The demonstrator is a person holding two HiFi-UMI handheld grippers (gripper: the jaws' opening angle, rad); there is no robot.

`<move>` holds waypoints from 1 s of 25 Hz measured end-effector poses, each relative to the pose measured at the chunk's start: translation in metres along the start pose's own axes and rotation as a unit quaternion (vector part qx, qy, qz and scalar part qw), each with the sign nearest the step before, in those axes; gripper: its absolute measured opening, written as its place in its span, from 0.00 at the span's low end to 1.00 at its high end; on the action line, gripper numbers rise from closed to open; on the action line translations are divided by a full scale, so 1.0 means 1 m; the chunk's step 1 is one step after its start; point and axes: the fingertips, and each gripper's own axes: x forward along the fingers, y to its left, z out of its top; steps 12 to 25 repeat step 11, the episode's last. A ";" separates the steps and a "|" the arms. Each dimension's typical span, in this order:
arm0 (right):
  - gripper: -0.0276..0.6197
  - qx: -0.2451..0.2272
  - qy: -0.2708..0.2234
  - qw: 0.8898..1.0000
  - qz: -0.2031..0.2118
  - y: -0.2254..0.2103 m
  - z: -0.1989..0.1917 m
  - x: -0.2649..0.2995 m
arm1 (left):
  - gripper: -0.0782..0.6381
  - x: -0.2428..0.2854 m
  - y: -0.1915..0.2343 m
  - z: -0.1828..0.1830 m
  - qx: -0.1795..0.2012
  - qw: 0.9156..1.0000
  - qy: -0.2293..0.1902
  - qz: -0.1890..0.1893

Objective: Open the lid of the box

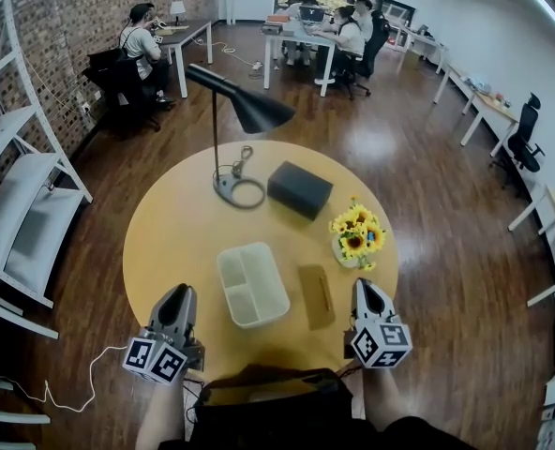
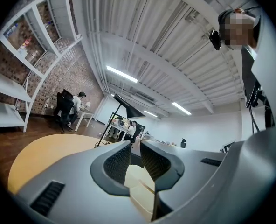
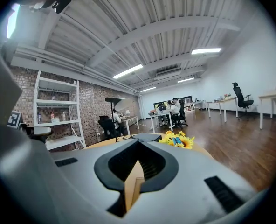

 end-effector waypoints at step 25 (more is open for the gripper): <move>0.04 -0.001 -0.013 1.000 0.008 0.007 0.008 -0.001 | 0.17 -0.007 -0.002 0.007 0.011 1.000 -0.005 -0.004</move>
